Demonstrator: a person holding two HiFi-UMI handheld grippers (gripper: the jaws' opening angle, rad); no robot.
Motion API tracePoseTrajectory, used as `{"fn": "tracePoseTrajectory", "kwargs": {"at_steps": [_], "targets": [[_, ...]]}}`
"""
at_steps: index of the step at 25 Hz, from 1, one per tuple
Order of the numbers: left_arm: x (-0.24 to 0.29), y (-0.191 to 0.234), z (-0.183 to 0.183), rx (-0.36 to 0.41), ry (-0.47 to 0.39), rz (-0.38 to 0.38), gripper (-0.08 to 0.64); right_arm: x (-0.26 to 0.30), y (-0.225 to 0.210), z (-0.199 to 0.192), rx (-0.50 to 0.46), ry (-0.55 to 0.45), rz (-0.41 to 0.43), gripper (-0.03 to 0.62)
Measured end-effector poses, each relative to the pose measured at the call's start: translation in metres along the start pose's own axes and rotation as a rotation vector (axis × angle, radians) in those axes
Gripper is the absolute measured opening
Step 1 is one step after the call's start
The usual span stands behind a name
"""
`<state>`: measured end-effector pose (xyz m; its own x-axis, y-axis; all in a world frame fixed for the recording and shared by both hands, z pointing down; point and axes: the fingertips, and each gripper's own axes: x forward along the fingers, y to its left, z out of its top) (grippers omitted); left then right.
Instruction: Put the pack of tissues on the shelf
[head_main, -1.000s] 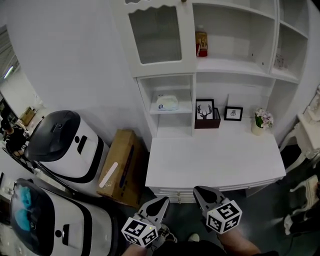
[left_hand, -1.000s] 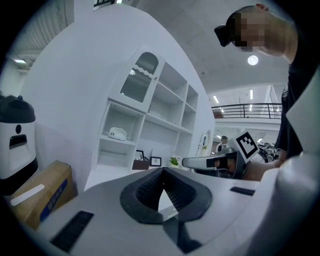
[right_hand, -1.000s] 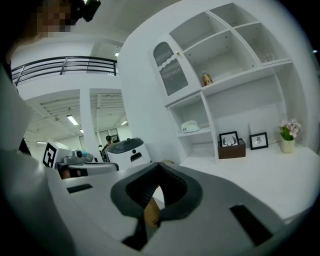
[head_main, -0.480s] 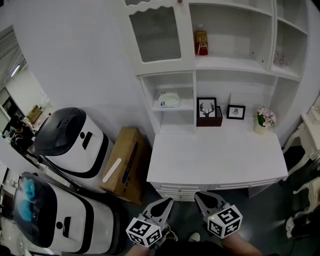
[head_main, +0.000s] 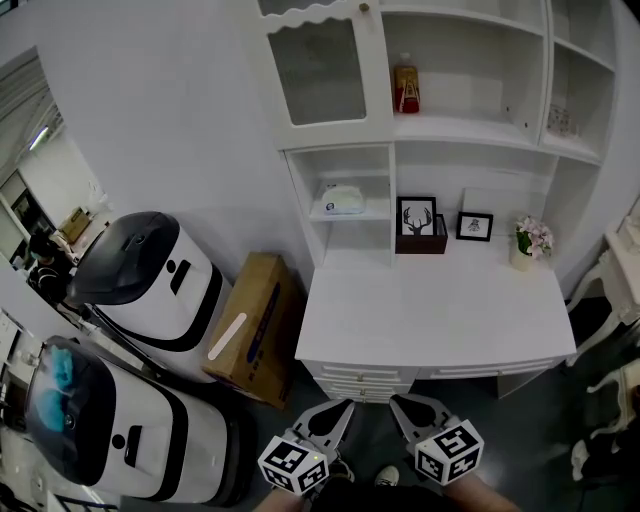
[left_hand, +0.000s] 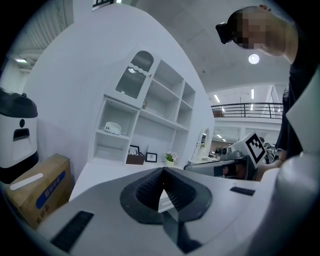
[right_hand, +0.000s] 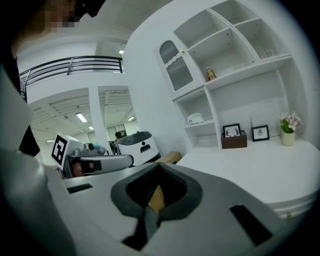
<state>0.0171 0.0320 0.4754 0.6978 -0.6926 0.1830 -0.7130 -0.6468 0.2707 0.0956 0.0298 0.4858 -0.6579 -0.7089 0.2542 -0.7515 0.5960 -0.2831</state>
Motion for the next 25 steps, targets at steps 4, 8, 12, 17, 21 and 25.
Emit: {"fn": "tracePoseTrajectory", "kwargs": {"at_steps": [4, 8, 12, 17, 21, 25], "targets": [[0.0, -0.007, -0.002, 0.005, 0.001, -0.006, 0.003, -0.006, 0.002, -0.004, 0.0, 0.0, 0.001, 0.003], [-0.002, -0.011, -0.003, 0.005, 0.002, -0.004, 0.003, -0.01, 0.006, -0.005, 0.0, 0.001, 0.009, 0.003], [-0.006, -0.015, -0.003, 0.008, 0.0, -0.004, 0.003, -0.013, 0.009, -0.006, 0.002, -0.003, 0.012, 0.003], [-0.009, -0.017, -0.006, 0.008, 0.001, 0.003, 0.003, -0.015, 0.012, -0.008, -0.001, -0.003, 0.017, 0.003], [-0.012, -0.018, -0.007, 0.006, -0.001, 0.007, 0.003, -0.017, 0.013, -0.01, 0.002, 0.0, 0.018, 0.003], [-0.016, -0.019, -0.007, 0.007, 0.0, 0.01, 0.003, -0.017, 0.017, -0.01, -0.001, -0.002, 0.022, 0.003]]}}
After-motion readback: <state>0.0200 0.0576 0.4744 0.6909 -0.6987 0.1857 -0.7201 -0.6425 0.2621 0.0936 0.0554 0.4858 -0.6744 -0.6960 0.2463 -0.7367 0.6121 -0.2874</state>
